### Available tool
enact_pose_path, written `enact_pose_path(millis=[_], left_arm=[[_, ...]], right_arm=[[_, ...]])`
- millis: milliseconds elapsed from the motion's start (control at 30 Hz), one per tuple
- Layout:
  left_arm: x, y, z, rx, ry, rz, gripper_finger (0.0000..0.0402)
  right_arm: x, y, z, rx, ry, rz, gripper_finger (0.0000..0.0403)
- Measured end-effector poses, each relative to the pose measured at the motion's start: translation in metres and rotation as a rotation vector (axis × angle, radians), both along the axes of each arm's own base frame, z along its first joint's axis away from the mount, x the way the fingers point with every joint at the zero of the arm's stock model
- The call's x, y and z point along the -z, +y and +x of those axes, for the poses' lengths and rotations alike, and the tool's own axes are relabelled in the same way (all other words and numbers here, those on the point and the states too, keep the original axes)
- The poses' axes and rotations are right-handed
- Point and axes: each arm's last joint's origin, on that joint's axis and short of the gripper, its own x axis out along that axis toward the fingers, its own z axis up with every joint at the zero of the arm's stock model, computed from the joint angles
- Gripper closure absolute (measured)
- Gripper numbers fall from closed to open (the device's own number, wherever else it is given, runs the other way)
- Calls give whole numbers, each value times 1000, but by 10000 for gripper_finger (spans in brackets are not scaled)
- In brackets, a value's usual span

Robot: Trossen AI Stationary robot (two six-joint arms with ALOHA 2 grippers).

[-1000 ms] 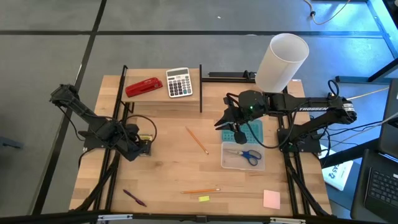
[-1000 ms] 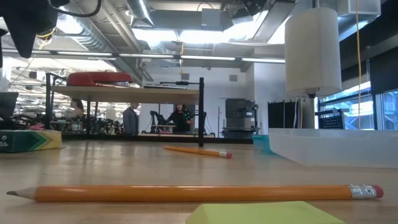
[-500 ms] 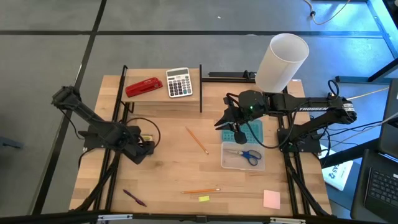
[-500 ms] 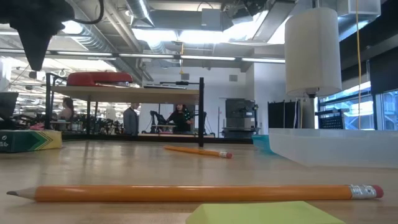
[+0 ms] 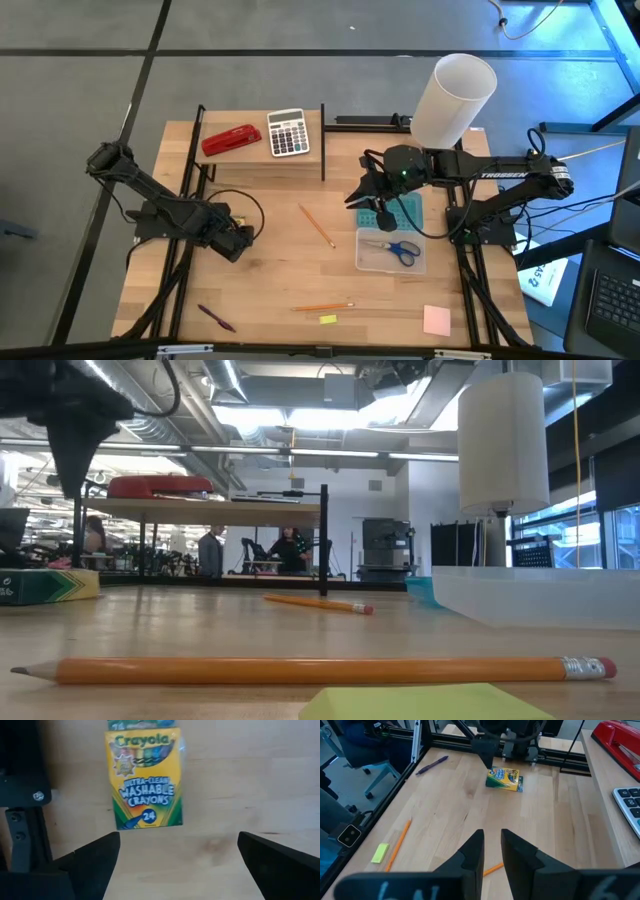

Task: Pack school essentials
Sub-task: Put the yellow crayon box into the blue supply box

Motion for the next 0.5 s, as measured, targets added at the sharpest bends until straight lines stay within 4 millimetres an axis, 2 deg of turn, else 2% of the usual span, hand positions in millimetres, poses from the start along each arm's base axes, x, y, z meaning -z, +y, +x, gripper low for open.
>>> enact_pose_path(millis=[233,500], left_arm=[[28,6,-1,-26,20,-7,4],[44,14,-5,-48,39,0,4]], right_arm=[[0,0,0,0,0,0,334],[0,0,0,1,0,-1,334]])
